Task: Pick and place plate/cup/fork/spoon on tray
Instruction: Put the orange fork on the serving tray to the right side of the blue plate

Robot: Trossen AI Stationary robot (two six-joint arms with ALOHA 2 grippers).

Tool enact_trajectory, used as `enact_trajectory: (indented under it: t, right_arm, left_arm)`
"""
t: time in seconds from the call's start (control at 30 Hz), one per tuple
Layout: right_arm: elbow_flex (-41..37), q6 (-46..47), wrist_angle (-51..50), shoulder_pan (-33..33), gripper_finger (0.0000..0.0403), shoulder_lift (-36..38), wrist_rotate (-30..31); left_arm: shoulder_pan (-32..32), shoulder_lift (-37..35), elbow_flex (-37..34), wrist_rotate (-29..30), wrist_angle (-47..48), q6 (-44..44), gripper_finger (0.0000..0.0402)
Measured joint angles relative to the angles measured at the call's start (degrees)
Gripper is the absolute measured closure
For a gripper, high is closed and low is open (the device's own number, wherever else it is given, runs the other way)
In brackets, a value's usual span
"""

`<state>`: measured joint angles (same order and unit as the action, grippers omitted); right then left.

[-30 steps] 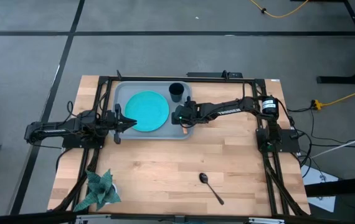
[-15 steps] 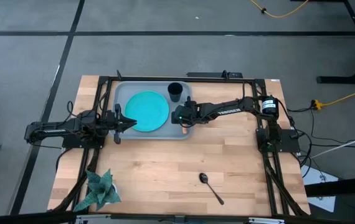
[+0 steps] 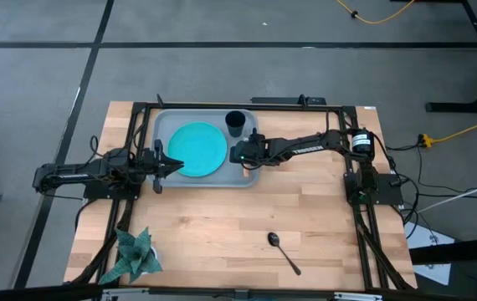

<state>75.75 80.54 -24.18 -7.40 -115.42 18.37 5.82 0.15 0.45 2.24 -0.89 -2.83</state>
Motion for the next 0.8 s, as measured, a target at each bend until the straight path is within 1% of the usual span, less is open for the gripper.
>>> enact_trajectory:
  t: [0.8]
  right_arm:
    - [0.0,-0.2,-1.1,0.0,0.0331,0.0,-0.4]
  left_arm:
    - [0.0,0.0,0.0,0.0,0.0,0.0,0.0360]
